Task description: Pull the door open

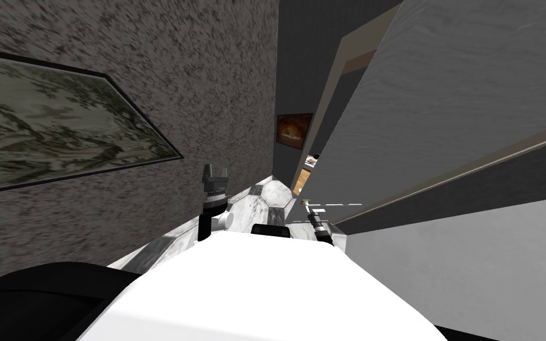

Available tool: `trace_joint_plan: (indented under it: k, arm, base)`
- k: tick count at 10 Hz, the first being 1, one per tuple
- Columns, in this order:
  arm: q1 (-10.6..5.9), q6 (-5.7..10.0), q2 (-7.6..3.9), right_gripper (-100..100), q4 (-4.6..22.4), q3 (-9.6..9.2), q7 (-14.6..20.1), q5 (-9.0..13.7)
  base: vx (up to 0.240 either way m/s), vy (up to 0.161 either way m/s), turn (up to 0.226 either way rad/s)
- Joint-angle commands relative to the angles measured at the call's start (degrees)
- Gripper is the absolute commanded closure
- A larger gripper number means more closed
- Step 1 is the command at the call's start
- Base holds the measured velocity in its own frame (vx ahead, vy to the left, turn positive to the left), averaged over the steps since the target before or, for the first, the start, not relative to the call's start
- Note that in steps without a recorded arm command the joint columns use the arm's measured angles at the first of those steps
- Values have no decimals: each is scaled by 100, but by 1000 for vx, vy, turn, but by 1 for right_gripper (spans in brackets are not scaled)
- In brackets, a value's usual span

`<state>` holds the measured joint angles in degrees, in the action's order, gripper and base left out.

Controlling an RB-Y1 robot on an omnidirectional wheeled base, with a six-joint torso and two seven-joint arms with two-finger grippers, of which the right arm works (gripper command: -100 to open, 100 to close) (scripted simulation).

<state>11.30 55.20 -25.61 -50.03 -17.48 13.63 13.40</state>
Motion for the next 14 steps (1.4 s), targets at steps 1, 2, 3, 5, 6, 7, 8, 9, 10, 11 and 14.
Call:
trace_joint_plan:
  k: [1,2,3,5,6,7,8,9,10,11,14]
  arm:
    - [-46,100,-25,100,171,-7,63,34]
    - [-59,128,-38,100,216,-3,80,48]
    - [-87,194,-67,100,321,4,121,78]
    - [-134,304,-117,100,497,17,189,128]
    - [-167,383,-152,100,622,26,237,164]
    - [-202,463,-188,100,750,35,286,201]
    - [-236,543,-224,100,877,44,336,238]
    - [-253,582,-242,100,940,49,360,256]
    - [-285,658,-276,100,1061,58,407,290]
    - [-316,730,-309,100,1175,66,451,323]
    - [-368,852,-364,100,1369,80,526,379]
  base:
    - [-162,20,221]
    - [-146,23,123]
    - [-121,35,212]
    - [-166,6,216]
    - [-161,-4,172]
    - [-177,-45,281]
    - [-200,-70,278]
    - [-182,-61,173]
    - [-173,-78,210]
    - [-202,-70,217]
    - [-177,-57,128]
